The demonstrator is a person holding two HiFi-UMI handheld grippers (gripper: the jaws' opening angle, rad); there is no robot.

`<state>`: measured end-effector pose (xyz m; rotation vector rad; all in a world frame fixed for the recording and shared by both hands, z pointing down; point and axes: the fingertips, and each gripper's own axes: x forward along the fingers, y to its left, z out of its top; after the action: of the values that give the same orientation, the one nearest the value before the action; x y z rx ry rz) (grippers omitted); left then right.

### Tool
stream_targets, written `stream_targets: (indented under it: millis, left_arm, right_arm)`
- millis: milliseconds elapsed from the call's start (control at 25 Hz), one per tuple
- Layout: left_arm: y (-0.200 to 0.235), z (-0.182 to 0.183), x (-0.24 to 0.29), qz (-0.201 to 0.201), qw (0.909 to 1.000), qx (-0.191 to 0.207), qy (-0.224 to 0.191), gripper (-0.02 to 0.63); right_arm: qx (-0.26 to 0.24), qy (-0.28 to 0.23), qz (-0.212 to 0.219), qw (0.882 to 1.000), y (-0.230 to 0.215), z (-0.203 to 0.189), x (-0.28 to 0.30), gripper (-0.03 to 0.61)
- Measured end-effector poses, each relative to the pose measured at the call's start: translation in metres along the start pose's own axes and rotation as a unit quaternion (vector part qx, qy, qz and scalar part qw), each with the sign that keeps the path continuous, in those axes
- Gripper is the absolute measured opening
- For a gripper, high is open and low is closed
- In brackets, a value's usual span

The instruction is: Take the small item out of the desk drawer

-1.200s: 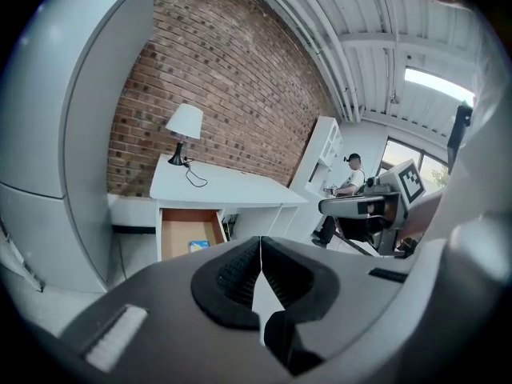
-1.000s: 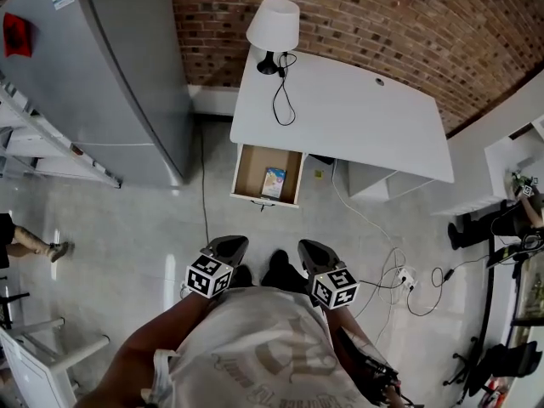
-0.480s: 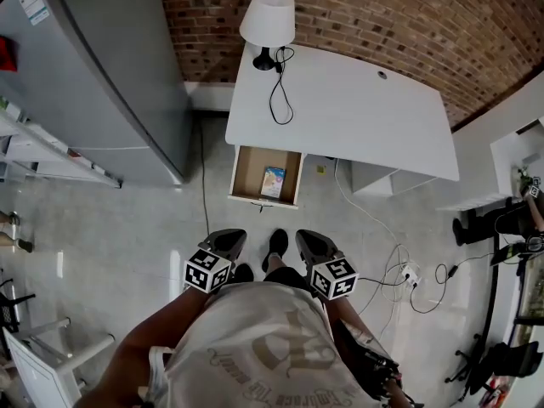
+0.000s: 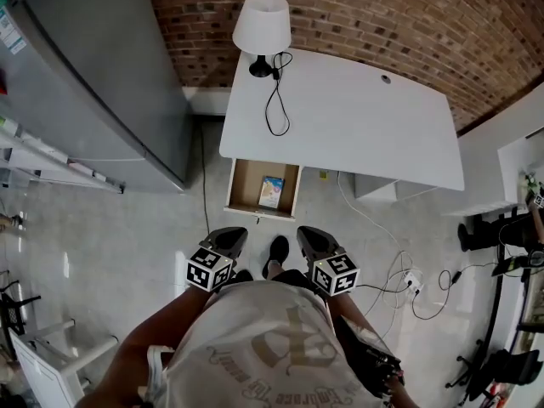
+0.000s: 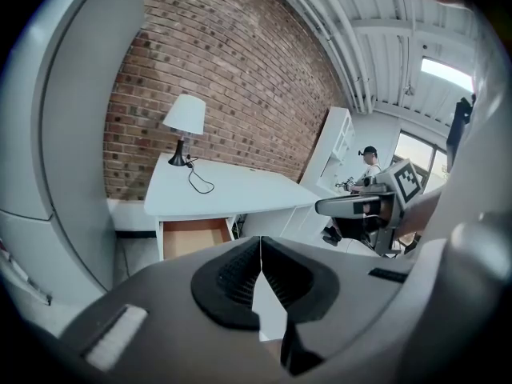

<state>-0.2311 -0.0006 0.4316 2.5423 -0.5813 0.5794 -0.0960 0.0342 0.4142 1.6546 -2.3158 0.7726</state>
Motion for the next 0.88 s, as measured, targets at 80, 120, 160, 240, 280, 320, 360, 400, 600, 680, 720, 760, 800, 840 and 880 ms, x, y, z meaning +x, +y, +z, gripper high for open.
stream_targets:
  millis: [80, 120, 160, 240, 280, 320, 360, 400, 600, 680, 720, 760, 800, 840, 880]
  left_arm:
    - [0.003, 0.005, 0.011, 0.003, 1.0000, 0.001, 0.005, 0.009]
    - [0.003, 0.007, 0.016, 0.003, 1.0000, 0.002, 0.008, 0.008]
    - [0.003, 0.009, 0.021, 0.004, 0.9999, 0.003, 0.010, 0.008]
    - [0.004, 0.014, 0.031, 0.005, 0.9999, 0.005, 0.015, 0.008]
    - [0.004, 0.017, 0.037, 0.006, 0.9998, 0.007, 0.017, 0.008]
    - [0.004, 0.020, 0.042, 0.007, 0.9998, 0.008, 0.020, 0.008]
    - [0.004, 0.022, 0.047, 0.007, 0.9997, 0.009, 0.022, 0.008]
    - [0.005, 0.025, 0.052, 0.008, 0.9996, 0.010, 0.023, 0.008]
    - [0.008, 0.044, 0.076, 0.021, 0.9994, 0.010, 0.024, 0.009]
    - [0.010, 0.048, 0.082, 0.031, 0.9991, 0.008, 0.027, 0.008]
    - [0.012, 0.050, 0.085, 0.036, 0.9989, 0.007, 0.028, 0.008]
    - [0.013, 0.052, 0.087, 0.042, 0.9987, 0.005, 0.029, 0.008]
    - [0.014, 0.053, 0.090, 0.047, 0.9984, 0.003, 0.030, 0.008]
    - [0.015, 0.054, 0.092, 0.052, 0.9982, 0.002, 0.031, 0.008]
    - [0.016, 0.056, 0.094, 0.056, 0.9979, 0.000, 0.032, 0.009]
  right_arm:
    - [0.002, 0.000, 0.002, 1.000, -0.011, 0.004, 0.004, 0.006]
    - [0.003, 0.000, 0.003, 1.000, -0.016, 0.006, 0.006, 0.006]
    - [0.005, 0.000, 0.004, 1.000, -0.022, 0.008, 0.008, 0.006]
    - [0.007, 0.000, 0.006, 1.000, -0.032, 0.011, 0.012, 0.006]
    - [0.009, 0.000, 0.008, 1.000, -0.037, 0.013, 0.014, 0.006]
    - [0.011, 0.000, 0.010, 1.000, -0.043, 0.014, 0.017, 0.006]
    - [0.013, 0.001, 0.012, 1.000, -0.048, 0.016, 0.019, 0.006]
    - [0.014, 0.002, 0.014, 1.000, -0.054, 0.017, 0.022, 0.006]
    - [0.017, 0.004, 0.027, 0.999, -0.082, 0.027, 0.035, 0.006]
    - [0.016, 0.007, 0.038, 0.999, -0.090, 0.030, 0.042, 0.006]
    - [0.015, 0.008, 0.043, 0.999, -0.094, 0.032, 0.045, 0.006]
    - [0.015, 0.009, 0.048, 0.999, -0.098, 0.034, 0.048, 0.006]
    - [0.015, 0.010, 0.053, 0.998, -0.101, 0.036, 0.050, 0.006]
    - [0.015, 0.011, 0.057, 0.998, -0.105, 0.038, 0.052, 0.006]
    - [0.014, 0.012, 0.060, 0.998, -0.109, 0.039, 0.055, 0.006]
